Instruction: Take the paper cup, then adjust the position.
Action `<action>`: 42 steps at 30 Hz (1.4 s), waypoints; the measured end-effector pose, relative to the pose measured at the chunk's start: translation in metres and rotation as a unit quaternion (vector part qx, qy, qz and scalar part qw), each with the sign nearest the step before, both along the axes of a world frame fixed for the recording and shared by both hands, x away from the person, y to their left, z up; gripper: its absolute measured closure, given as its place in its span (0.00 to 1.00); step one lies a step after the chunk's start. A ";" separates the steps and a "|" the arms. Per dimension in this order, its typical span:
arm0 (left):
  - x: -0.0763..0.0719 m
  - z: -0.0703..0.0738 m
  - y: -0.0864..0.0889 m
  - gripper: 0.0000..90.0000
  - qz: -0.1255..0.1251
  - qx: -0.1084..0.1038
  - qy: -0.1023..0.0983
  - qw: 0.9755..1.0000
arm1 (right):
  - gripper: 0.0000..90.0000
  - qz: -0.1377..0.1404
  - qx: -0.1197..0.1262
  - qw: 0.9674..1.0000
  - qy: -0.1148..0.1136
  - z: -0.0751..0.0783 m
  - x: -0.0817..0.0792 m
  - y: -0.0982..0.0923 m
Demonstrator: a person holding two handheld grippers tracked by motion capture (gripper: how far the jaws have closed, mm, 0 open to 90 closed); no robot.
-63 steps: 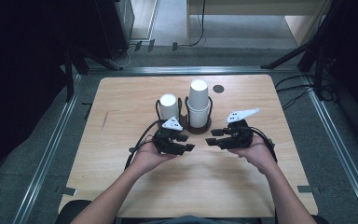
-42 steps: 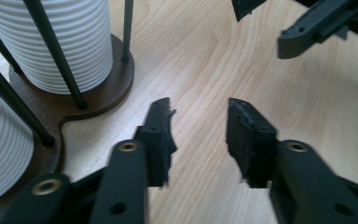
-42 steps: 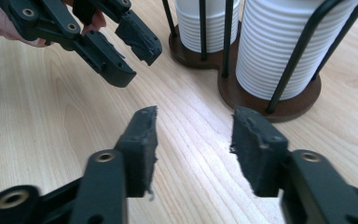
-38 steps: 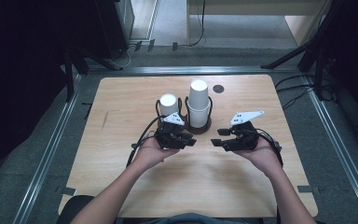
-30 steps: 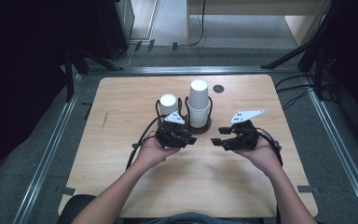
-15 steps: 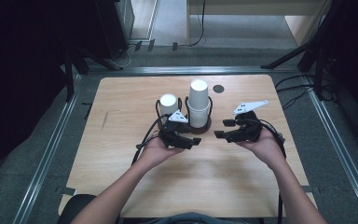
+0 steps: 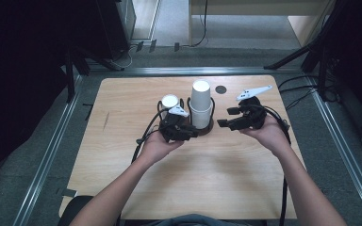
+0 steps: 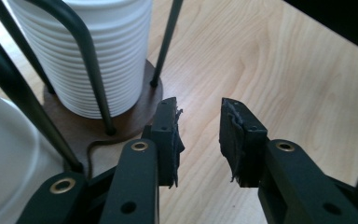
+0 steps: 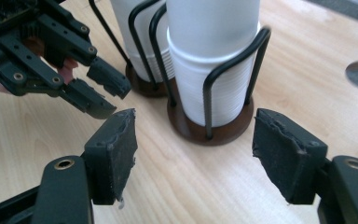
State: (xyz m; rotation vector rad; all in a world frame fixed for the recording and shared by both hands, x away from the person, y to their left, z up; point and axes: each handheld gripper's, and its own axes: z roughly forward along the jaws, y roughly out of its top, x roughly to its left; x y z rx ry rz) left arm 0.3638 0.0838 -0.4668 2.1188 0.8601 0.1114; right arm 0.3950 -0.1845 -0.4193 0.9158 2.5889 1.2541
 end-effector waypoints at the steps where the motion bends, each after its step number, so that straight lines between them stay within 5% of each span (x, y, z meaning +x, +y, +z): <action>1: 0.001 0.001 0.000 0.79 0.000 -0.005 -0.001 1.000 | 0.33 0.000 0.001 1.000 -0.001 0.002 0.001 0.001; 11: 0.014 0.011 -0.007 0.92 0.023 -0.006 -0.010 1.000 | 0.29 0.004 0.001 1.000 -0.012 0.017 0.018 0.017; 42: 0.033 0.010 -0.014 0.92 0.064 -0.012 -0.011 0.998 | 0.25 0.024 -0.024 0.999 -0.033 0.034 0.052 0.066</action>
